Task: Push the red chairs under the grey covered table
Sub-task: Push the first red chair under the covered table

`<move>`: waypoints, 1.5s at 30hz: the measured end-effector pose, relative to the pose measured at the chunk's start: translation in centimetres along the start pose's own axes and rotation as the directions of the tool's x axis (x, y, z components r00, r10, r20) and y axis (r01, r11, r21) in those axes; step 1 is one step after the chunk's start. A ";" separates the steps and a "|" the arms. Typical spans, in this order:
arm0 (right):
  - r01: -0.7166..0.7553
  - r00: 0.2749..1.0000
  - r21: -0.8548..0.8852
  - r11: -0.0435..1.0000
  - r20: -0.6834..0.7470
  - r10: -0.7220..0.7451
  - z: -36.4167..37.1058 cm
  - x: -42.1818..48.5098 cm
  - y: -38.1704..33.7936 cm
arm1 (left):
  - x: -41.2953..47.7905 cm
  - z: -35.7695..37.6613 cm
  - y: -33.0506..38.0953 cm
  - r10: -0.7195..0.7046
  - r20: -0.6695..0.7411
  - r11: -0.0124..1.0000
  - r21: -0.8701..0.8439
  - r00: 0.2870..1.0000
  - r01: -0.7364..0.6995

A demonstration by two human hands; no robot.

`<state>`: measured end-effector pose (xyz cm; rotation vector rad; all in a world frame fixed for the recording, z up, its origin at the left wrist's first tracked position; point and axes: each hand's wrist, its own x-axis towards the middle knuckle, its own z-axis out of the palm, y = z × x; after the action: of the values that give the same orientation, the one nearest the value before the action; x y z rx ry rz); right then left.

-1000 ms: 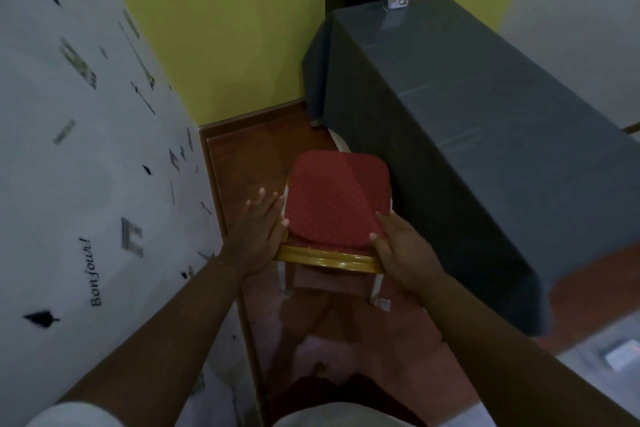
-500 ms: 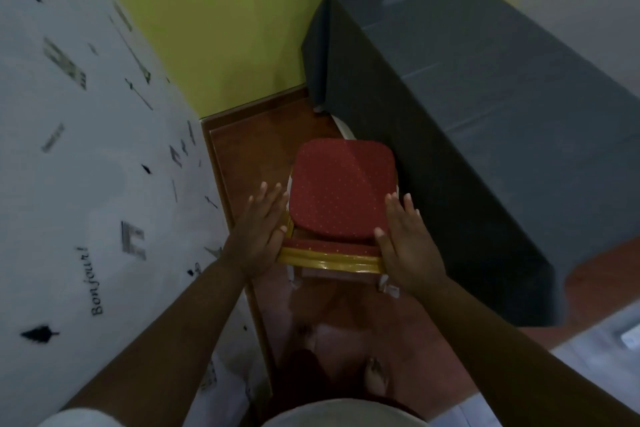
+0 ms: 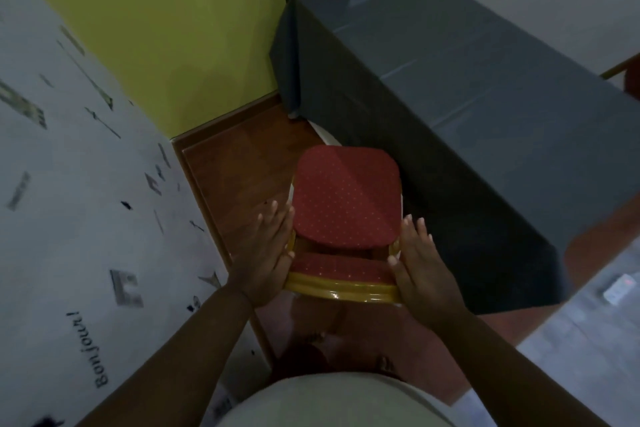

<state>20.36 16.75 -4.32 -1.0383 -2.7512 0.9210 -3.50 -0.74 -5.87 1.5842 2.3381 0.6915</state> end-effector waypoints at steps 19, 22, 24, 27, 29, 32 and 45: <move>-0.214 0.968 0.010 0.977 -0.135 0.214 1.3 1.0 -1.1 | 7.5 -1.3 -2.5 0.136 0.115 0.991 -0.026 0.984 -0.134; -0.222 0.969 -0.027 0.975 -0.118 0.217 1.0 1.1 -1.0 | 7.7 -1.4 -2.3 0.125 0.123 0.992 -0.022 0.984 -0.123; -0.220 0.969 -0.007 0.975 -0.113 0.218 1.0 1.2 -1.0 | 7.7 -1.4 -2.4 0.126 0.132 0.992 -0.029 0.983 -0.124; -0.234 0.967 0.011 0.972 -0.104 0.234 1.3 1.1 -1.4 | 7.9 -1.6 -2.8 0.148 0.166 0.989 -0.036 0.975 -0.144; -0.253 0.962 0.016 0.967 -0.105 0.253 1.3 1.1 -1.6 | 8.1 -1.7 -2.7 0.170 0.177 0.985 -0.052 0.969 -0.164; -0.278 0.954 0.000 0.961 -0.114 0.276 1.4 1.1 -1.4 | 8.3 -1.5 -2.8 0.178 0.164 0.983 -0.068 0.970 -0.169; -0.442 0.868 0.142 0.886 -0.182 0.463 3.1 1.4 -4.4 | 12.6 -1.6 -5.3 0.327 0.286 0.944 -0.142 0.901 -0.298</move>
<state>15.93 13.41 -4.66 -1.6988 -2.3027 0.9101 -13.34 8.83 -6.30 1.8927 1.8250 0.5599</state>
